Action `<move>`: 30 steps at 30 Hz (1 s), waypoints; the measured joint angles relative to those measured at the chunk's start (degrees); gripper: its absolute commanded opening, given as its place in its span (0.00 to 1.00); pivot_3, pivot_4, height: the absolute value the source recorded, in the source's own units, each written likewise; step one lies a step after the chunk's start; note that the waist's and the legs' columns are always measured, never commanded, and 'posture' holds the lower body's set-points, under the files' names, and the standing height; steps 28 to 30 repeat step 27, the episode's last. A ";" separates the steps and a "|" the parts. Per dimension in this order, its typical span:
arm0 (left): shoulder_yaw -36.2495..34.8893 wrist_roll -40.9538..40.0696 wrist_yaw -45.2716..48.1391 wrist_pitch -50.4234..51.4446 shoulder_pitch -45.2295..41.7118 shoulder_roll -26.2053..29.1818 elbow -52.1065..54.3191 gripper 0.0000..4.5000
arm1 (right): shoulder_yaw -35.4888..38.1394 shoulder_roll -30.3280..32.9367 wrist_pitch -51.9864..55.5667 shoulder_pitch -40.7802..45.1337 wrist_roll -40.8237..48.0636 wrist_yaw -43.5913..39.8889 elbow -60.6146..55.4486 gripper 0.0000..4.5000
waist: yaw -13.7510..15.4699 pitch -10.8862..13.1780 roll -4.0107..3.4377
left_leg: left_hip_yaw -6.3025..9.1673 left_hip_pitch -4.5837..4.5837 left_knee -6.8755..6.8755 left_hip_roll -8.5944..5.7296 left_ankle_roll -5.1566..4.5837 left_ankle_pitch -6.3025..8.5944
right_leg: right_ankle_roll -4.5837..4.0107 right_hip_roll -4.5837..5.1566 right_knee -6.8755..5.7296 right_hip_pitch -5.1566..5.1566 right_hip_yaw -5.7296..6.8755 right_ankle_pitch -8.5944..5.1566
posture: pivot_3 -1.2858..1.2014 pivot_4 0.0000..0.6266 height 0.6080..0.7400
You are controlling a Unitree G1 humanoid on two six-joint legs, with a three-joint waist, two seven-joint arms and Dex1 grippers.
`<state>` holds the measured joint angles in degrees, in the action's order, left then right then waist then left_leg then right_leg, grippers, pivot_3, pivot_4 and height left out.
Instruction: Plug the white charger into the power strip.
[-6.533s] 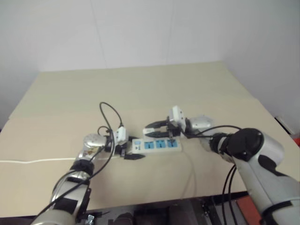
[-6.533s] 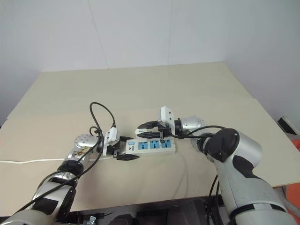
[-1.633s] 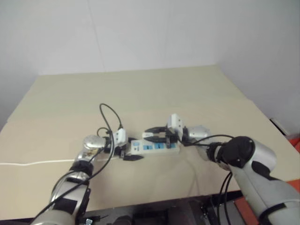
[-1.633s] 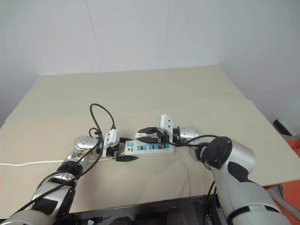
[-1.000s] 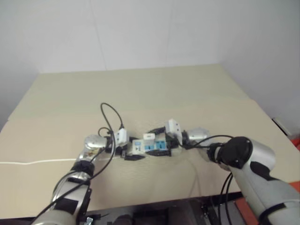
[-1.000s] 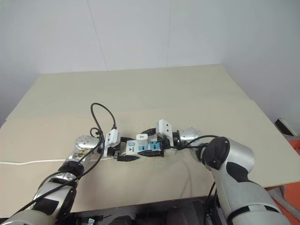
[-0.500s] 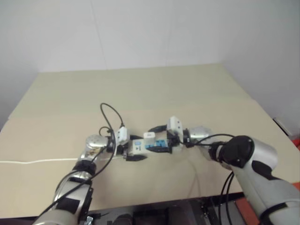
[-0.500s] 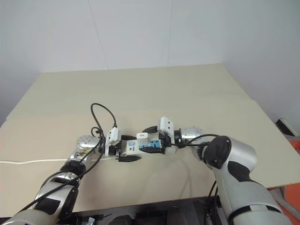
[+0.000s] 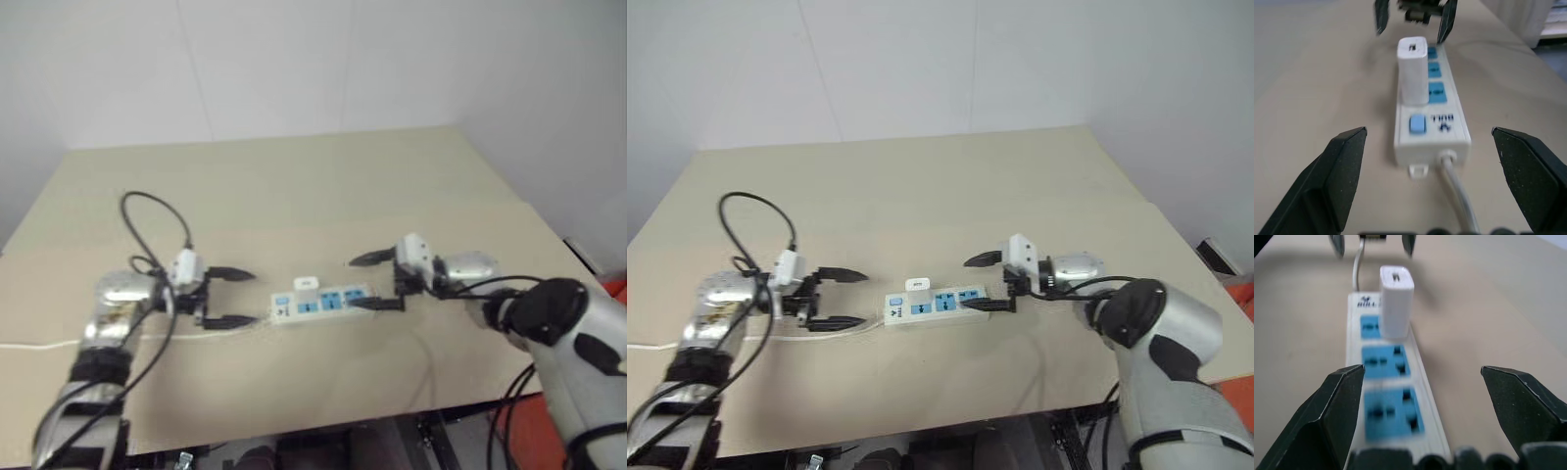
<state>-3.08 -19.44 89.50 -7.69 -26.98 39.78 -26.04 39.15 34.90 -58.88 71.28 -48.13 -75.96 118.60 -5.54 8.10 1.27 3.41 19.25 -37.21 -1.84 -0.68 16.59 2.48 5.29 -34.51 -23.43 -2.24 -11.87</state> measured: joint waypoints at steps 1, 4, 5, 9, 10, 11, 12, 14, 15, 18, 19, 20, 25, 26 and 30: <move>-0.61 0.00 -0.10 -0.10 0.63 1.17 0.08 1.00 | 0.12 1.04 -0.29 -0.08 -0.18 -0.85 0.00 1.00 | -0.02 0.01 -0.01 | -0.02 0.00 0.03 0.00 0.01 0.00 | 0.00 0.00 0.03 0.00 0.00 0.00 | 0.52 0.24 1.00; -1.72 0.14 -0.50 -0.80 2.32 3.67 -0.59 1.00 | 0.34 4.29 -0.58 -0.16 -0.65 -3.00 -0.01 1.00 | -0.04 0.06 0.00 | -0.12 0.00 0.08 0.00 0.01 -0.01 | 0.00 0.01 0.16 0.01 0.00 0.00 | 0.52 0.24 1.00; -1.98 0.15 -0.59 -0.87 2.79 4.11 -0.91 1.00 | 0.36 5.39 -0.62 -0.17 -0.84 -3.75 -0.01 1.00 | -0.02 0.08 -0.01 | -0.17 0.01 0.11 0.00 0.01 -0.01 | 0.00 0.01 0.30 0.01 0.00 0.00 | 0.52 0.24 1.00; -2.14 0.12 -1.29 -0.87 3.44 4.59 -0.93 1.00 | 0.35 7.25 -0.62 -0.33 -1.83 -5.20 -0.01 1.00 | -0.03 0.10 0.01 | -0.28 0.02 0.21 0.03 0.02 -0.01 | -0.01 0.00 0.38 0.01 0.02 0.00 | 0.52 0.24 1.00; -2.14 0.10 -1.34 -0.87 3.52 4.59 -0.84 1.00 | 0.32 7.38 -0.62 -0.55 -2.33 -5.37 -0.01 1.00 | -0.03 0.10 0.01 | -0.31 0.02 0.23 0.03 0.02 -0.01 | -0.01 0.00 0.37 0.01 0.03 0.01 | 0.52 0.24 1.00; -2.14 0.06 -1.40 -0.86 3.70 4.59 -0.75 1.00 | 0.30 7.43 -0.62 -0.89 -2.44 -5.48 -0.01 1.00 | -0.03 0.10 0.01 | -0.32 0.02 0.24 0.04 0.02 -0.01 | -0.01 0.01 0.37 0.01 0.02 0.01 | 0.52 0.24 1.00; -2.14 0.05 -1.47 -0.85 3.92 4.59 -0.70 1.00 | 0.30 7.44 -0.64 -1.20 -2.51 -5.48 -0.01 1.00 | -0.04 0.10 0.01 | -0.32 0.03 0.25 0.04 0.02 -0.01 | -0.01 0.01 0.38 0.01 0.02 0.01 | 0.52 0.24 1.00; -2.13 0.04 -1.78 -0.84 4.51 4.59 -0.56 1.00 | 0.30 7.57 -0.72 -2.04 -2.78 -5.34 -0.01 1.00 | -0.08 0.10 0.02 | -0.32 0.03 0.26 0.05 0.02 -0.01 | -0.01 0.01 0.40 0.01 0.01 0.01 | 0.52 0.24 1.00; -2.13 0.04 -1.92 -0.84 4.72 4.58 -0.48 1.00 | 0.30 7.66 -0.71 -2.27 -2.91 -5.36 -0.01 1.00 | -0.08 0.11 0.02 | -0.31 0.03 0.26 0.04 0.02 -0.01 | -0.01 0.02 0.40 0.01 0.01 0.01 | 0.52 0.24 1.00; -2.13 0.03 -2.40 -0.79 5.02 4.47 0.38 1.00 | 0.33 8.06 -0.68 -2.28 -3.01 -6.05 -0.01 1.00 | -0.05 0.12 0.03 | -0.32 0.03 0.25 0.04 0.03 -0.01 | -0.01 0.02 0.40 0.02 0.01 0.01 | 0.52 0.24 1.00; -2.12 0.01 -2.44 -0.77 5.06 4.47 0.49 1.00 | 0.35 8.18 -0.64 -2.28 -3.08 -6.31 -0.01 1.00 | -0.05 0.12 0.02 | -0.33 0.02 0.25 0.04 0.03 -0.01 | -0.01 0.02 0.39 0.02 0.01 0.01 | 0.52 0.24 1.00; -2.12 -0.02 -2.47 -0.76 5.11 4.46 0.49 1.00 | 0.37 8.23 -0.63 -2.27 -3.14 -6.42 -0.01 1.00 | -0.05 0.12 0.02 | -0.33 0.02 0.25 0.04 0.03 -0.01 | -0.01 0.02 0.39 0.03 0.01 0.01 | 0.52 0.24 1.00; -2.08 -0.05 -2.66 -0.72 5.28 3.98 0.63 1.00 | 0.48 8.39 -0.63 -2.25 -3.43 -6.40 -0.01 1.00 | -0.06 0.12 0.03 | -0.38 0.02 0.25 0.04 0.04 -0.02 | -0.02 0.02 0.38 0.03 0.02 0.01 | 0.52 0.24 1.00; -2.06 -0.05 -2.73 -0.71 5.28 3.84 0.67 1.00 | 0.56 8.40 -0.63 -2.25 -3.44 -6.39 -0.01 1.00 | -0.06 0.12 0.02 | -0.39 0.02 0.25 0.04 0.04 -0.02 | -0.02 0.02 0.38 0.03 0.01 0.01 | 0.52 0.24 1.00; -2.04 -0.05 -2.82 -0.71 5.28 3.72 0.71 1.00 | 0.65 8.40 -0.59 -2.25 -3.44 -6.38 -0.01 1.00 | -0.07 0.12 0.03 | -0.39 0.02 0.25 0.04 0.04 -0.02 | -0.02 0.02 0.38 0.03 0.01 0.02 | 0.52 0.24 1.00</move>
